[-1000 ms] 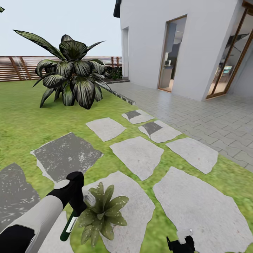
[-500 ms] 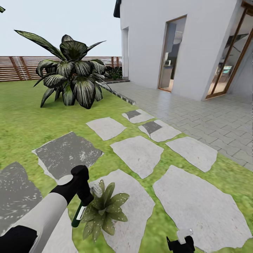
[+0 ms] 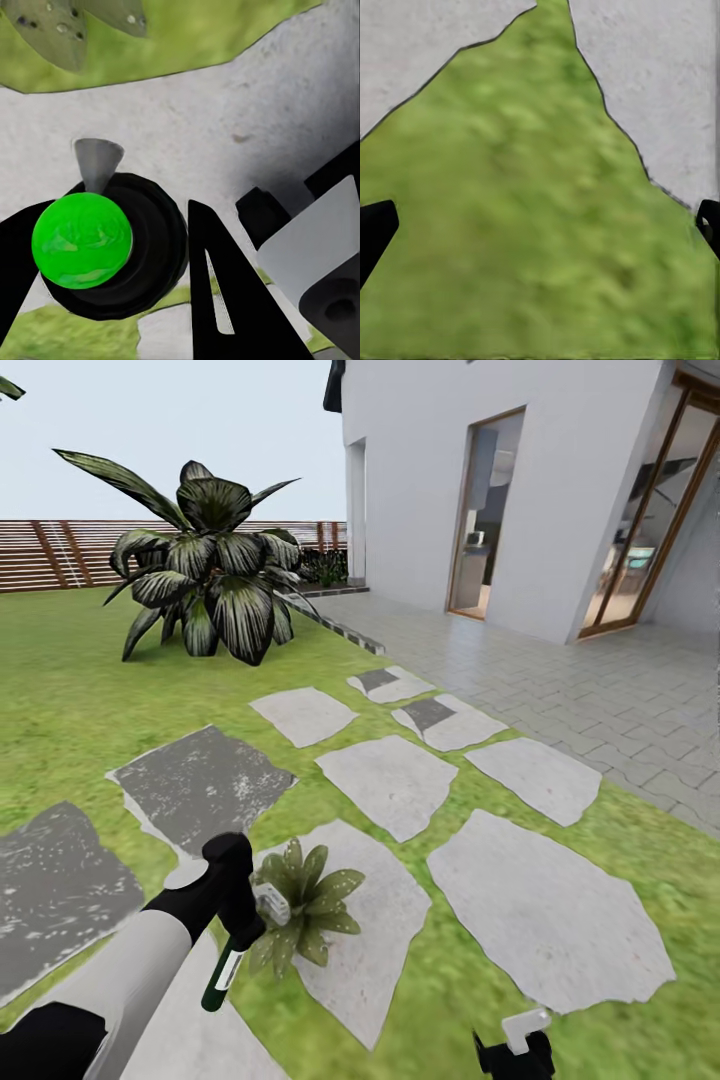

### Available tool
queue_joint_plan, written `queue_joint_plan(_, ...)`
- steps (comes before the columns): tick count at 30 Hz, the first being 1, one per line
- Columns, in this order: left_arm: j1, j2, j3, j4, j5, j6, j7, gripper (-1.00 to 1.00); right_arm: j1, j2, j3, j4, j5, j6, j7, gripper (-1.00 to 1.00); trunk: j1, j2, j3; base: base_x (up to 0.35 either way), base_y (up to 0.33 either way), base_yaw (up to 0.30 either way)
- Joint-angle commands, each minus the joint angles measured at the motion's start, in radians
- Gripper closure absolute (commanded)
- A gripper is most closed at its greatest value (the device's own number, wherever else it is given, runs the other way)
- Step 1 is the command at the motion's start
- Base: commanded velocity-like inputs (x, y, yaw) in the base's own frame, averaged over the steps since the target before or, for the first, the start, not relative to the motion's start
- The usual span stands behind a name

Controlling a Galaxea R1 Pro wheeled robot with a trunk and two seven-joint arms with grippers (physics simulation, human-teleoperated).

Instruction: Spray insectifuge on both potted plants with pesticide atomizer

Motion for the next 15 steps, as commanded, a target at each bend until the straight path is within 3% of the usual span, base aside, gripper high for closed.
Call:
queue_joint_plan(1,-0.001,0.001,-0.003,-0.002,-0.007,0.01,-0.009,1.0,-0.001,0.0,0.008,0.0,0.0,-0.002,-0.007,-1.0,-0.001,0.0,-0.001,-0.337,-0.093,0.0)
queue_joint_plan(11,0.001,0.002,0.001,0.0,-0.005,0.01,-0.005,1.0,-0.001,0.0,0.008,0.0,0.0,-0.002,-0.007,-1.0,-0.001,0.0,-0.001,-0.337,-0.01,0.0)
queue_joint_plan(15,0.015,0.012,0.004,0.0,0.019,0.009,-0.005,1.0,-0.001,0.001,0.009,0.0,0.0,-0.002,-0.007,-1.0,-0.001,0.0,-0.001,-0.337,0.0,0.0)
